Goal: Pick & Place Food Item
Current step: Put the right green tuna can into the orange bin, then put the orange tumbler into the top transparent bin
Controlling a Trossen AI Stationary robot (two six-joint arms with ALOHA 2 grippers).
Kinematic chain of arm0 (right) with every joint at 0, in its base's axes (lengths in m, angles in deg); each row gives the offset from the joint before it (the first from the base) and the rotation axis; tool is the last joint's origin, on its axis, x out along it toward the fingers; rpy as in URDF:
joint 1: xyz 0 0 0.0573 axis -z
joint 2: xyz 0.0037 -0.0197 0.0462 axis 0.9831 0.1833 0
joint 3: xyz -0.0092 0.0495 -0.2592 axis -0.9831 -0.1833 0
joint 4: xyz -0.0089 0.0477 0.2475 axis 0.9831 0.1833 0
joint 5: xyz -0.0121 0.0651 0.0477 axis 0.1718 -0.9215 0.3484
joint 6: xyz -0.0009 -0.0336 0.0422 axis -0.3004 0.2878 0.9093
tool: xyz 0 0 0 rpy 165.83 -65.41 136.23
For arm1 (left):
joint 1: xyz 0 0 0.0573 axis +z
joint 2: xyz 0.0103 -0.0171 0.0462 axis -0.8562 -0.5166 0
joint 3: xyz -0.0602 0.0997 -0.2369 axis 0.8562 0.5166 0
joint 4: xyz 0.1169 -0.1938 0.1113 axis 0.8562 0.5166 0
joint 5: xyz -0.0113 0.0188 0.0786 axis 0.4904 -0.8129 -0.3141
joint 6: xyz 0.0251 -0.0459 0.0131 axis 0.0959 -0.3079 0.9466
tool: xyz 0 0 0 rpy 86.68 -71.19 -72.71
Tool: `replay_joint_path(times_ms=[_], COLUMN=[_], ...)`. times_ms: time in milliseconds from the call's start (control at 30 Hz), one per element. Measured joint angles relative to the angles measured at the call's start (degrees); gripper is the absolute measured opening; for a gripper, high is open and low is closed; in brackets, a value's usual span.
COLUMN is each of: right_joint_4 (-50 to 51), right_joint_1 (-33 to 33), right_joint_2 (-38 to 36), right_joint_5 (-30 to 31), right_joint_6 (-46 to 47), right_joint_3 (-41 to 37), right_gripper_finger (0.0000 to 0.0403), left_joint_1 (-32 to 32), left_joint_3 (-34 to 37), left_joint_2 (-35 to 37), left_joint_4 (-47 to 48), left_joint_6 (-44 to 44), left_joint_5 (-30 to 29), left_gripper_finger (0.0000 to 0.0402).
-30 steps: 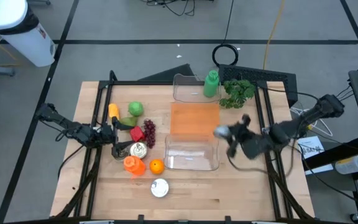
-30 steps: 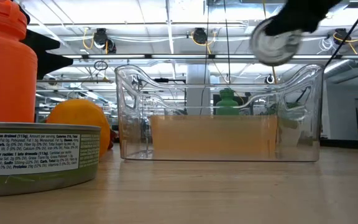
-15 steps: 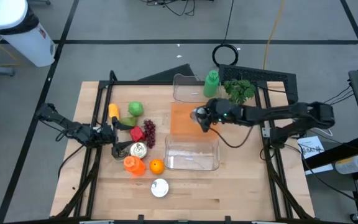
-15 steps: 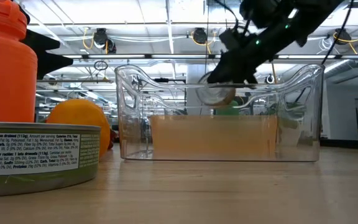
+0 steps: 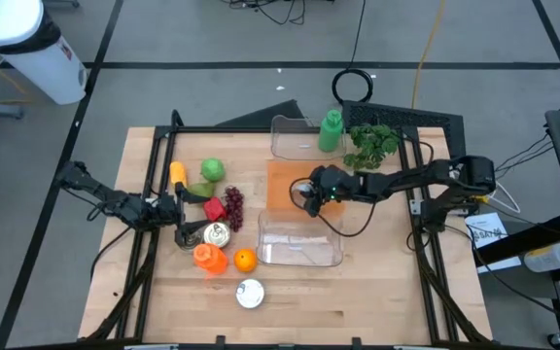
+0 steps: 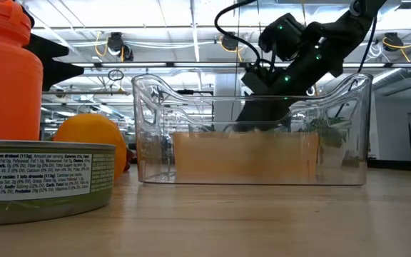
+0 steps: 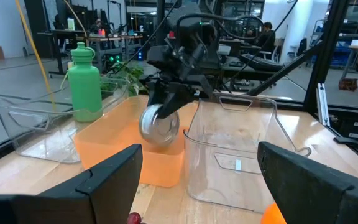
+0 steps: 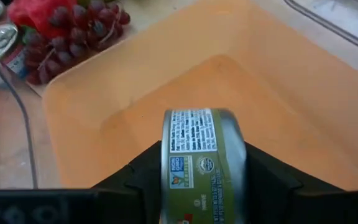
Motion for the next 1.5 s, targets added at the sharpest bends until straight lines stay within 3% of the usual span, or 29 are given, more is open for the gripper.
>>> replay_joint_path(times_ms=[467, 800, 1000, 1200, 1333, 1500], right_joint_4=[-0.64, 2.49, 4.55, 4.77, 5.35, 14.32], right_joint_1=[0.0, -3.88, -4.85, -5.21, -6.62, -10.13], right_joint_2=[-0.1, -0.46, -0.46, -0.93, -6.43, -18.21], right_joint_5=[1.51, 23.91, 27.41, 25.76, 17.67, 7.04], right_joint_6=[-5.02, -8.1, -8.12, -8.12, -9.34, -5.2], right_joint_3=[0.04, 0.11, 0.11, 0.08, 0.09, 0.07], right_gripper_finger=[0.0221, 0.0212, 0.0201, 0.0202, 0.0196, 0.019], left_joint_1=[0.01, 0.01, 0.01, 0.01, 0.0, 0.0], left_joint_3=[0.0, 0.0, 0.0, 0.0, 0.0, 0.0], left_joint_2=[-0.01, -0.01, 0.01, 0.0, 0.0, 0.01], left_joint_4=[0.0, 0.0, 0.0, 0.0, 0.0, 0.0], left_joint_6=[0.0, -0.01, 0.0, -0.01, 0.01, 0.0], left_joint_5=[0.0, 0.01, 0.01, 0.01, 0.01, 0.01], left_gripper_finger=[0.0333, 0.0333, 0.0333, 0.0333, 0.0333, 0.0333])
